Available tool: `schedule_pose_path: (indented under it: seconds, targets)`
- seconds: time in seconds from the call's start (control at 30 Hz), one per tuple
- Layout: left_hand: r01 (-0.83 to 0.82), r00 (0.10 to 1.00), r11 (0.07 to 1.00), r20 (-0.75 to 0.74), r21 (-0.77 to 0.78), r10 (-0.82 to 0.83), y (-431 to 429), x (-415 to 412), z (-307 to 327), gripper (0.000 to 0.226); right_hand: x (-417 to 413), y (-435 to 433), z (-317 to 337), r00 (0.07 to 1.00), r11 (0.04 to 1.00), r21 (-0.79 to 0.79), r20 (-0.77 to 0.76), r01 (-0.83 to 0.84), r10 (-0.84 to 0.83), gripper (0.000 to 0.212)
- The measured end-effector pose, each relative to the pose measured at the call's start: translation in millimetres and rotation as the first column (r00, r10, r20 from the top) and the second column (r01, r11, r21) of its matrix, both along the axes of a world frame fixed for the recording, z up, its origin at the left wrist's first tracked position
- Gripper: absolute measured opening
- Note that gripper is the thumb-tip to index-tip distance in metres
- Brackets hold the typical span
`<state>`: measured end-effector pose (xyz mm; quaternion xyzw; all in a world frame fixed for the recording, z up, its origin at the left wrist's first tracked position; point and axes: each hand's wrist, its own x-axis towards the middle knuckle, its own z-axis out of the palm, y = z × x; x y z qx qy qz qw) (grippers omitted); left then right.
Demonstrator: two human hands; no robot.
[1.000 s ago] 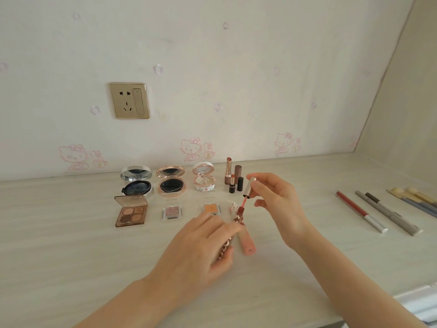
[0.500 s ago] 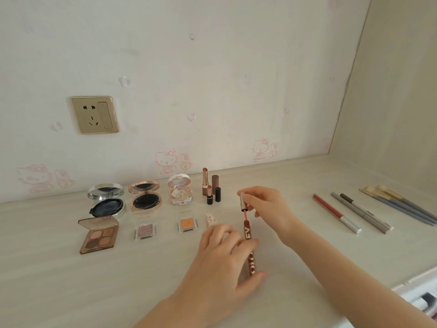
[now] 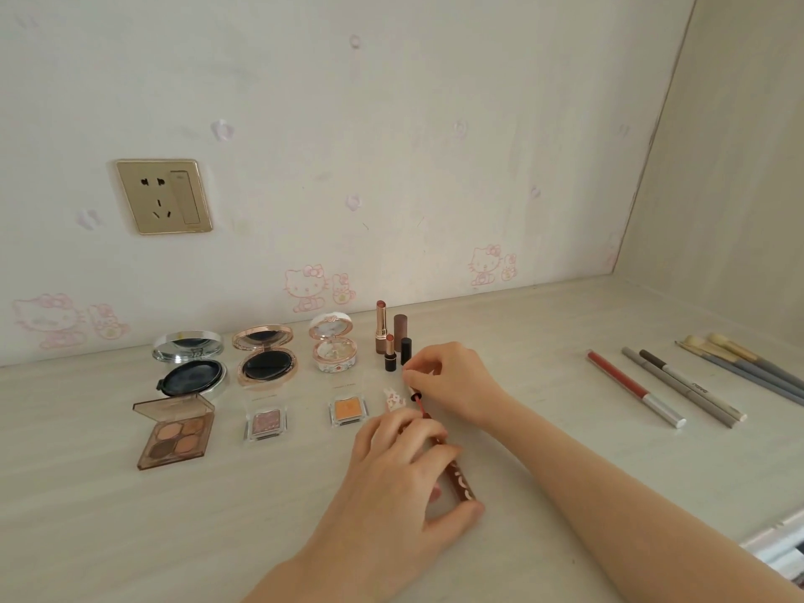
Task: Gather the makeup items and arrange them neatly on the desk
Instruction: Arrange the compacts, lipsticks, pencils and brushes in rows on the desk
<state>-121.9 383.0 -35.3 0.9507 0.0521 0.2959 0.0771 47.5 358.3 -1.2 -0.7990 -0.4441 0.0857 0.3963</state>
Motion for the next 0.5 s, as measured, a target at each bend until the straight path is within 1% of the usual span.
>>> schedule_pose_path:
  seconds: [0.17,0.33,0.5]
  targets:
    - [0.009,1.000,0.999,0.025,-0.042,-0.008,0.4,1.1,-0.6,0.045,4.3,3.3,-1.1,0.999,0.999,-0.019,0.044,-0.031,0.032,0.016]
    - [0.018,1.000,0.995,0.005,-0.093,-0.018,-0.5,0.1,1.1,0.045,7.4,6.5,-6.4,0.997,0.998,-0.028,0.054,-0.048,0.049,0.014]
    - [0.019,1.000,0.993,-0.023,-0.117,-0.022,-1.9,-2.9,4.0,0.048,6.6,1.9,-1.8,1.000,1.000,0.000,-0.010,-0.025,0.025,0.019]
